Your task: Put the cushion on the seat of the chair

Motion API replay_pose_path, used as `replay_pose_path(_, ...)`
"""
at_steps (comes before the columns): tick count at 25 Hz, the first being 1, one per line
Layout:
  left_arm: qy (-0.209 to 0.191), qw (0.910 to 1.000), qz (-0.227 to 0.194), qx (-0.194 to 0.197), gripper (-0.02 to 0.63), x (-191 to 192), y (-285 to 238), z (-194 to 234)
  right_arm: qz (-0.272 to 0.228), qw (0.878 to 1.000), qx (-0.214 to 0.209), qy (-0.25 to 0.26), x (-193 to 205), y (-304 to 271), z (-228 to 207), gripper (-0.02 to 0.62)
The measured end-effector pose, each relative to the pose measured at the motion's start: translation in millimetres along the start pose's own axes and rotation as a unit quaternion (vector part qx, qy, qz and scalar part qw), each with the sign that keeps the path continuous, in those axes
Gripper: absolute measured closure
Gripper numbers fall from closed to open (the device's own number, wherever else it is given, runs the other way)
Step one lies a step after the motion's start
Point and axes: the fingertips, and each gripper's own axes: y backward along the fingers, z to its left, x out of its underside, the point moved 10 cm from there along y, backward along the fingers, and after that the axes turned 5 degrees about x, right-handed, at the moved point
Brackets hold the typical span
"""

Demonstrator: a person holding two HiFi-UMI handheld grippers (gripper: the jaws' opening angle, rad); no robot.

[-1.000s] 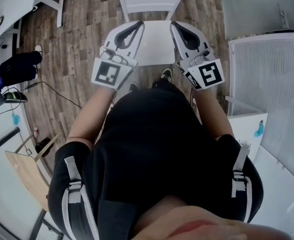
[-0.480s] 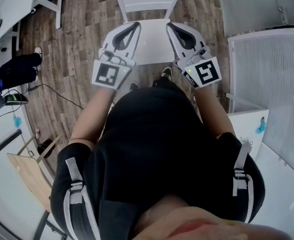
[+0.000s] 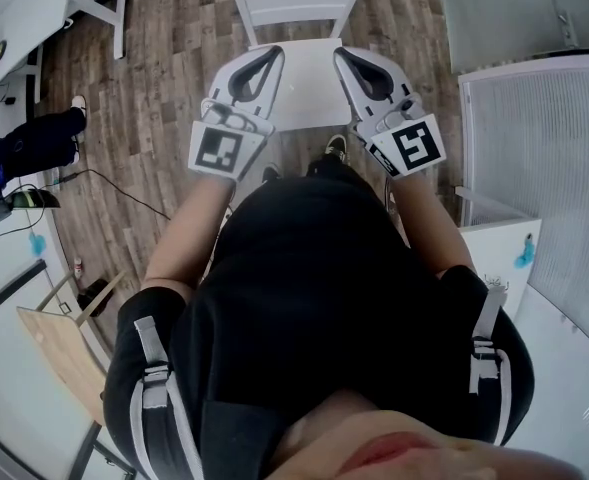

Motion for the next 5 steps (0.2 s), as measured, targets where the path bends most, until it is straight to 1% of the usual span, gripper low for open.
replay_pose_path(5,0.003,1.0000,0.006,0.001,0.594,0.3,-2.8,0.1,0.004,1.000,-0.001,0.000,-0.6,-0.6,-3.3,0.580)
